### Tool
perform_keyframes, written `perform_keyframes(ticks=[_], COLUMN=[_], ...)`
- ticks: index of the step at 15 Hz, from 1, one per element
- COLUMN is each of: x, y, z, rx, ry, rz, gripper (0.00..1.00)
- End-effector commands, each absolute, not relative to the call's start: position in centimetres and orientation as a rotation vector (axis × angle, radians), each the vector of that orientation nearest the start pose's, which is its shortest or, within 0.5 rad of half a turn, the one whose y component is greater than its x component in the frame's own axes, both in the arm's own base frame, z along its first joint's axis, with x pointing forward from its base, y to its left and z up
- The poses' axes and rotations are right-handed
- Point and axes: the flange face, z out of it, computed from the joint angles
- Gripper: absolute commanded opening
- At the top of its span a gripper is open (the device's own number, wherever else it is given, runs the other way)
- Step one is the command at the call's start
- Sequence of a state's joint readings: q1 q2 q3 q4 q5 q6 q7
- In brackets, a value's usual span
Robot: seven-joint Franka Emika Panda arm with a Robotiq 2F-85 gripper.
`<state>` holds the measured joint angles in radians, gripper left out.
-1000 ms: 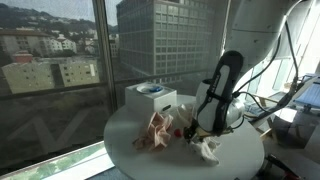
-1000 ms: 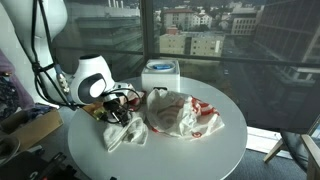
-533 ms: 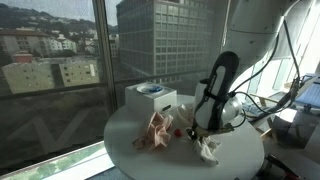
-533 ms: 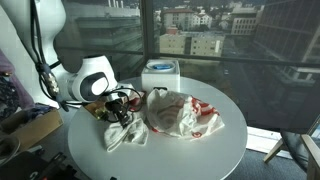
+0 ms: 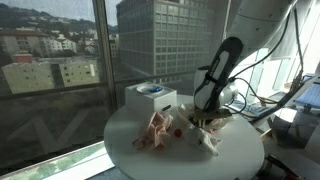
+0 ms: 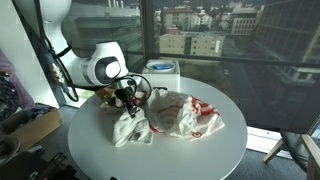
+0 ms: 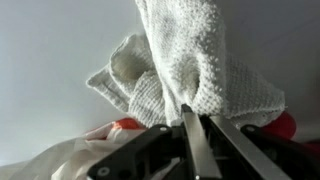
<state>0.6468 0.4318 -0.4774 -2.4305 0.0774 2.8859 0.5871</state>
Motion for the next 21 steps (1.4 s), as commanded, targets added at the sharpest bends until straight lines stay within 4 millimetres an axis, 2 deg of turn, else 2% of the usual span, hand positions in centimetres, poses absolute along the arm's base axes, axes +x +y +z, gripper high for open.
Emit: perform_keyframes(ticks=[1, 8, 12, 15, 16, 18, 21], x=[49.7, 54.2, 56.7, 57.2, 57.4, 58.0, 57.7], y=[4.3, 0.0, -0.4, 0.3, 0.5, 0.3, 0.2], z=[22.0, 33.9, 38.9, 42.1, 42.5, 41.6, 37.4], rx=[-3.144, -3.080, -3.053, -3.069, -3.077, -3.108, -3.145], ry=[0.880, 1.150, 1.222, 1.229, 1.236, 1.257, 1.263], rz=[-0.325, -0.707, -0.833, -0.945, -0.966, -0.900, -0.739], gripper=[0.02, 0.02, 0.02, 0.02, 0.02, 0.02, 0.02])
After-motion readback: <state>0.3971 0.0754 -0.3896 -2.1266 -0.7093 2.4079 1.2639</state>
